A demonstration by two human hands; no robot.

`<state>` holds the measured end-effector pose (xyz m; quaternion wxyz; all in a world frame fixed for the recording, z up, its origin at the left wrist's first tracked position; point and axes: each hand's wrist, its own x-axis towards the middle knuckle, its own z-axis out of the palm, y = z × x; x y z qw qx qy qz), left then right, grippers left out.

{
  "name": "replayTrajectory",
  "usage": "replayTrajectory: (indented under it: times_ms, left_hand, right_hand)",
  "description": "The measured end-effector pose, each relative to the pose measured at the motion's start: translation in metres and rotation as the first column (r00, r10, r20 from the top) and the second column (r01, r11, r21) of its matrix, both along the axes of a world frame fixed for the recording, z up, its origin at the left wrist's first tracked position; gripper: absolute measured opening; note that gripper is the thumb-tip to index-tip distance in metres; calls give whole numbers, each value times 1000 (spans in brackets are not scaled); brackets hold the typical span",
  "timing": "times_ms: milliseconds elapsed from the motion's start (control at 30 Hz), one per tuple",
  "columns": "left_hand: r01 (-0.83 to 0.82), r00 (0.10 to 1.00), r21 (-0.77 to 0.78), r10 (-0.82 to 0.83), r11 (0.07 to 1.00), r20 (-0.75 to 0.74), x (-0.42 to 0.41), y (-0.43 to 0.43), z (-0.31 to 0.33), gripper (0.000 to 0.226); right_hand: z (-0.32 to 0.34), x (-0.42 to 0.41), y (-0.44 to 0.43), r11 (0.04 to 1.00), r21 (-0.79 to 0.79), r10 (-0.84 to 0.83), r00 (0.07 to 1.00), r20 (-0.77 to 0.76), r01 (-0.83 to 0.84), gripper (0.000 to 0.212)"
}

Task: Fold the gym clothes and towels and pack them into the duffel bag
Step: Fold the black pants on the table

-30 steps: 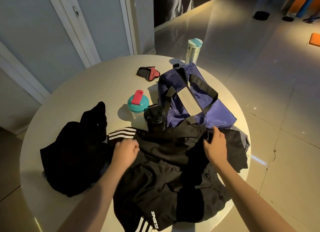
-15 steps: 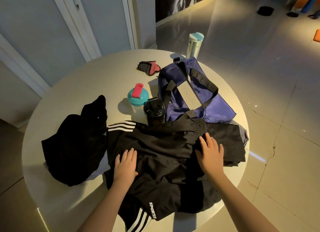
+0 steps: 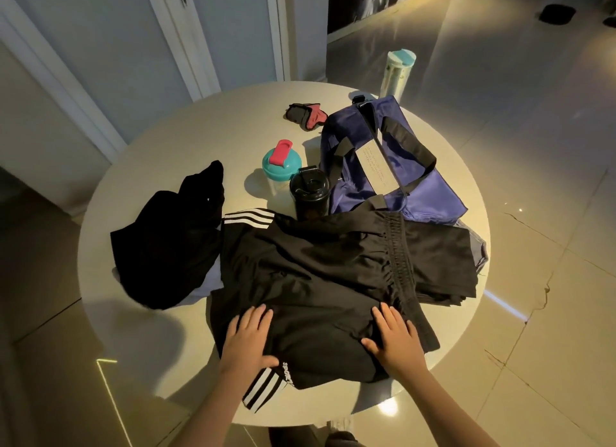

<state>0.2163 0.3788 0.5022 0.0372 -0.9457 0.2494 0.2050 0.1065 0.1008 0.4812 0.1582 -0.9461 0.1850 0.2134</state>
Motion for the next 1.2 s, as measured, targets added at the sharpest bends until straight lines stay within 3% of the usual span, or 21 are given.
replayTrajectory:
  times_ms: [133, 200, 267, 300, 400, 500, 600, 767, 933, 1067, 1200]
  left_hand:
    - [-61, 988, -178, 85, 982, 132, -45, 4, -13, 63]
    - [-82, 991, -207, 102, 975, 87, -67, 12, -20, 61]
    - [-93, 992, -180, 108, 979, 73, -78, 22, -25, 60]
    - [-101, 989, -181, 118, 978, 87, -79, 26, -27, 58]
    - [-119, 977, -124, 138, 985, 160, -75, 35, -21, 47]
    - [-152, 968, -6, 150, 988, 203, -72, 46, -13, 39]
    - [-250, 947, -56, 256, 967, 192, -81, 44, -13, 46]
    - [-203, 978, -135, 208, 970, 19, -107, 24, -20, 65]
    - [-202, 961, -226, 237, 953, 140, -112, 23, -25, 37]
    - [-409, 903, -364, 429, 837, -28, -111, 17, -3, 3]
    - [-474, 855, -518, 512, 712, -80, -95, 15, 9, 11]
  right_hand:
    - [1, -13, 8, 992, 6, -117, 928, 353, 123, 54]
    - [-2, -27, 10, 989, -13, -124, 886, 447, 145, 38]
    - [-6, -44, 8, 993, -4, -108, 918, 382, 118, 38]
    - [-8, -52, 4, 995, 9, -94, 942, 321, 96, 48]
    - [-7, -61, -8, 999, 34, -21, 980, 196, 15, 109]
    - [-5, -59, -22, 997, 61, 35, 994, 103, -41, 126]
    - [-2, -59, -28, 988, 9, 153, 986, 62, -154, 100]
    - [-2, -62, -30, 976, -77, 215, 965, 149, -206, 56]
    - [-8, -57, -39, 962, -177, 250, 928, 277, -207, 39]
    - [2, -55, -40, 974, -133, 211, 942, 262, -181, 7]
    - [17, -40, -43, 980, -99, 192, 954, 229, -173, 21]
